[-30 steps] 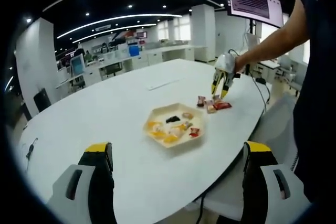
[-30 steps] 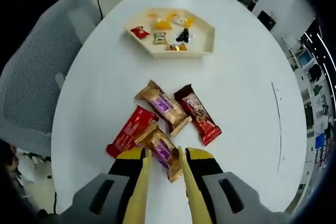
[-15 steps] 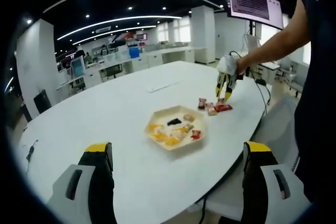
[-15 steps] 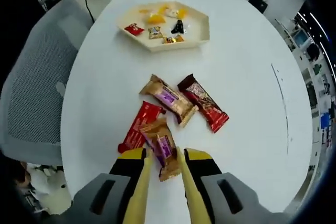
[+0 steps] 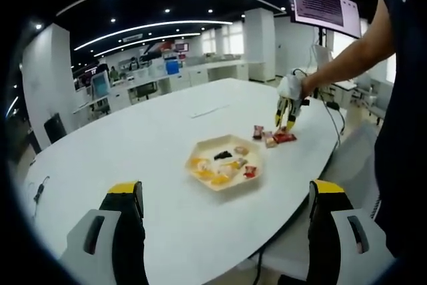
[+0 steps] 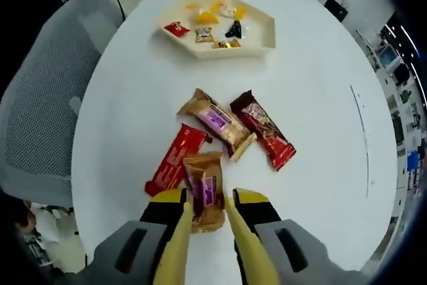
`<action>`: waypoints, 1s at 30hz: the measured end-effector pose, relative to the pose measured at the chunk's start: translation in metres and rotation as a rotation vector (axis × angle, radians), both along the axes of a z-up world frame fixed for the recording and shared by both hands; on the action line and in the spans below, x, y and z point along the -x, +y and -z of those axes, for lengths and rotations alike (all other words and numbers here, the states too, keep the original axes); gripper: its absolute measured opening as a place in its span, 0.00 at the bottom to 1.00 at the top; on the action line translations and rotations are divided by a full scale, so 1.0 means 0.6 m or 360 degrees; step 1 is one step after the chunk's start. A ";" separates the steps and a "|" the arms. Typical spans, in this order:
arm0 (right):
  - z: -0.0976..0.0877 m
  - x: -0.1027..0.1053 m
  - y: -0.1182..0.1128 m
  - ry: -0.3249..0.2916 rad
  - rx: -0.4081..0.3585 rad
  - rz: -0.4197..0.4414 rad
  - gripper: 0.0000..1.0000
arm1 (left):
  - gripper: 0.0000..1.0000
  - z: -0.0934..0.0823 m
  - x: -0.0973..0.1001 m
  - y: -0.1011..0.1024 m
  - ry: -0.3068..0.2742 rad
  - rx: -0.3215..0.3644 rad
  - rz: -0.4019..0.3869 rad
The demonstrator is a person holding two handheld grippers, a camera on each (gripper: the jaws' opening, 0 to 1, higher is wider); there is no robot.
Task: Place the target food into the container with the food tongs after gripping and lifting it, then release it inside without dropping or visibly crushing the food.
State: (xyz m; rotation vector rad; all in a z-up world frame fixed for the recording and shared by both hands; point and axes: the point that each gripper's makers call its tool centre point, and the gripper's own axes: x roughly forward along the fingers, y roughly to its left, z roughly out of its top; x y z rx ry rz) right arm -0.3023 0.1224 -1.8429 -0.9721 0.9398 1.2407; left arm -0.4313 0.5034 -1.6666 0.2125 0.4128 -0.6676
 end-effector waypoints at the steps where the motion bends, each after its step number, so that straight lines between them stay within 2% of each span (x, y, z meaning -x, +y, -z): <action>1: 0.000 -0.003 -0.001 0.0011 -0.0010 0.0044 0.22 | 0.99 0.001 0.000 0.001 0.0000 -0.0005 -0.0001; 9: -0.001 0.000 -0.002 0.0003 0.0004 0.0078 0.22 | 0.99 0.005 -0.003 0.002 0.0010 0.0005 -0.0004; 16: -0.022 -0.014 -0.004 0.0011 -0.0035 0.0145 0.22 | 0.99 0.002 -0.009 -0.002 0.0004 0.0004 0.0008; 20: -0.042 -0.020 -0.005 0.0005 -0.0028 0.0176 0.22 | 0.99 0.000 -0.012 -0.003 -0.0002 0.0007 0.0013; 23: -0.055 -0.025 -0.004 -0.0002 -0.0036 0.0202 0.22 | 0.99 -0.009 -0.013 -0.009 -0.0014 0.0058 0.0033; 30: -0.098 -0.049 0.001 -0.0062 -0.0091 0.0286 0.22 | 0.99 -0.010 -0.021 -0.012 -0.0023 0.0051 0.0044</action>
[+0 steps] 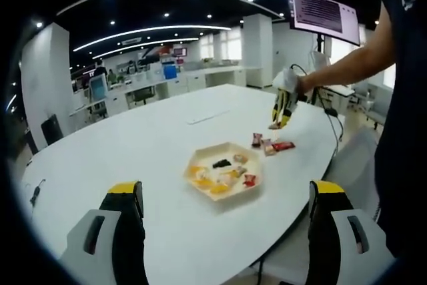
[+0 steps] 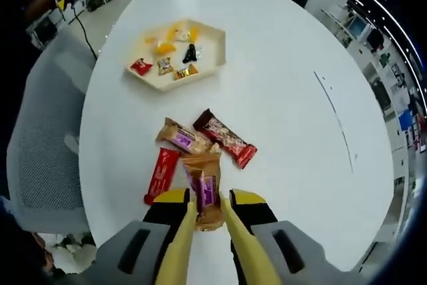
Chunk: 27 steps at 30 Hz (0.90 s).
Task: Place the target food into the container with the food tongs after gripping and lifting it, then release it inside without dropping or visibly crushing the food.
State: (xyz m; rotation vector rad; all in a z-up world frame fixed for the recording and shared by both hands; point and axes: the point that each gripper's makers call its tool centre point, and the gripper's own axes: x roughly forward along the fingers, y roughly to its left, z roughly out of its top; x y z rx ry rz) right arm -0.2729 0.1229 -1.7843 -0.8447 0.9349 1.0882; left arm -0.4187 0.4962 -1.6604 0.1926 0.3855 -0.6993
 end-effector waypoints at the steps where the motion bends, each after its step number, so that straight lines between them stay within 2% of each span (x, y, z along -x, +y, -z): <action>1: -0.005 -0.003 0.000 -0.0006 -0.0002 0.0007 0.22 | 0.99 0.000 0.000 -0.001 -0.0002 -0.0001 0.0002; 4: -0.020 -0.011 0.005 -0.0018 -0.0053 0.0043 0.22 | 0.99 -0.001 -0.001 -0.002 -0.0007 0.0008 0.0003; 12: -0.038 -0.017 0.013 -0.0064 0.0000 0.0013 0.22 | 0.99 0.004 0.003 -0.007 0.0013 0.0017 0.0030; 27: -0.077 -0.030 0.072 -0.0122 0.0003 -0.0036 0.22 | 0.99 0.004 0.004 -0.002 0.0008 0.0019 0.0021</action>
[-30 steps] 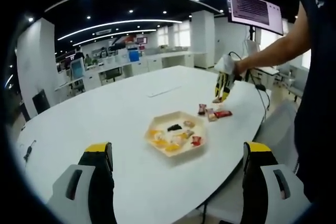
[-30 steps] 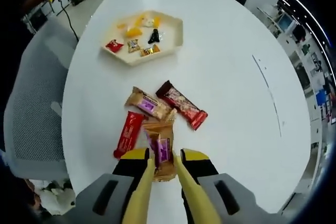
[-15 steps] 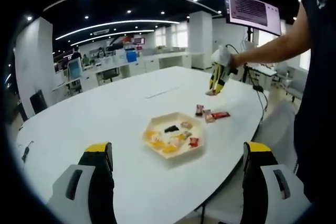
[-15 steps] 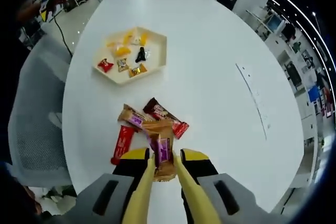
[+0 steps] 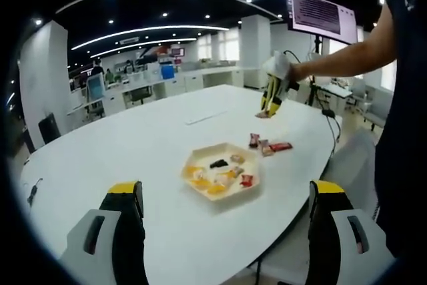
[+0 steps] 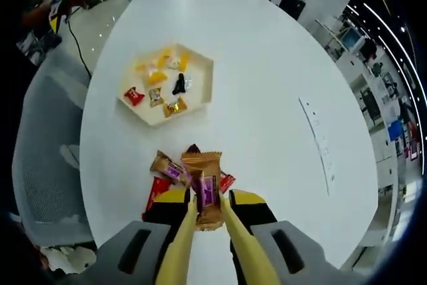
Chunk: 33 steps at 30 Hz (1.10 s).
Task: Place the target food into the container with the food tongs after gripping and lifting it, then release it inside without dropping or visibly crushing the food.
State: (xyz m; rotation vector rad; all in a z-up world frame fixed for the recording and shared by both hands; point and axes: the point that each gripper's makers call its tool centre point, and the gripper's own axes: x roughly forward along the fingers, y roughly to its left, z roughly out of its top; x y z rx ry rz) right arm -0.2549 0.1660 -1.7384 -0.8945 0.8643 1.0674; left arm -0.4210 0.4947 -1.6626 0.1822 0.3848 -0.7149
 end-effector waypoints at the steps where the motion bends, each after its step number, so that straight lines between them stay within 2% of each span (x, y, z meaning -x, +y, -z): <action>1: -0.003 -0.001 0.007 -0.0004 -0.0001 -0.0008 0.22 | 0.99 0.000 0.001 -0.001 -0.0002 0.0003 0.0003; 18: -0.031 -0.003 0.135 -0.0029 -0.0063 -0.0131 0.22 | 0.99 0.003 0.010 0.005 0.0010 0.0029 0.0009; 26: -0.030 -0.004 0.200 0.0002 -0.0116 -0.0160 0.22 | 0.99 -0.003 0.014 -0.003 -0.0012 0.0020 0.0027; 33: -0.038 -0.006 0.251 0.0013 -0.0141 -0.0213 0.22 | 0.99 -0.004 0.020 0.005 -0.0014 0.0034 0.0009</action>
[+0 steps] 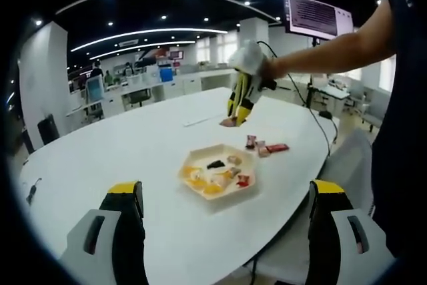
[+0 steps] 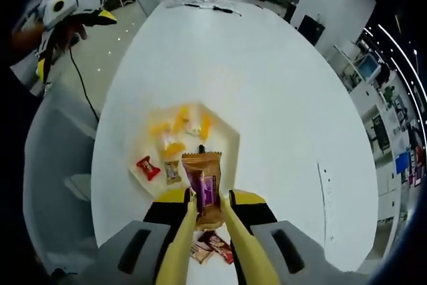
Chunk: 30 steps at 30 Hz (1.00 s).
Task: Place the target food into the container with the food tongs after gripping and lifting it, then release it inside without dropping or visibly crushing the food.
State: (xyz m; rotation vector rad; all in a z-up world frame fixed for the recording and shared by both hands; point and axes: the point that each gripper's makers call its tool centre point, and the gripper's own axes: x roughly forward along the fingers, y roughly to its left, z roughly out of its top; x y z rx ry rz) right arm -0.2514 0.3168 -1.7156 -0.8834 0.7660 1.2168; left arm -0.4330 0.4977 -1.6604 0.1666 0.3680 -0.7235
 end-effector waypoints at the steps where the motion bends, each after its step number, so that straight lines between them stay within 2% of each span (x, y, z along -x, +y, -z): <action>1: 0.000 -0.001 0.006 -0.0002 -0.0002 -0.0004 0.22 | 0.99 0.000 0.001 0.002 -0.0002 -0.0002 -0.0004; 10: -0.001 0.007 0.078 -0.0004 -0.0005 -0.0087 0.22 | 0.99 -0.003 0.008 0.015 -0.0011 0.0000 -0.0031; 15: -0.007 0.013 0.102 -0.0015 -0.0029 -0.0125 0.22 | 0.99 -0.003 0.012 0.021 -0.0014 0.0008 -0.0052; 18: -0.006 0.013 0.107 -0.0009 -0.0043 -0.0141 0.26 | 0.99 0.000 0.014 0.024 -0.0015 -0.0005 -0.0056; 20: -0.006 0.022 0.113 0.0056 -0.0086 -0.0150 0.27 | 0.99 0.002 0.016 0.025 -0.0013 -0.0018 -0.0053; 24: -0.009 0.012 0.111 -0.0011 -0.0080 -0.0162 0.28 | 0.99 0.002 0.017 0.028 -0.0010 -0.0011 -0.0063; 26: -0.009 0.014 0.108 0.0012 -0.0085 -0.0164 0.28 | 0.99 0.002 0.016 0.028 -0.0012 -0.0014 -0.0063; 30: -0.015 0.013 0.106 -0.0018 -0.0101 -0.0190 0.29 | 0.99 0.001 0.013 0.027 -0.0014 -0.0014 -0.0060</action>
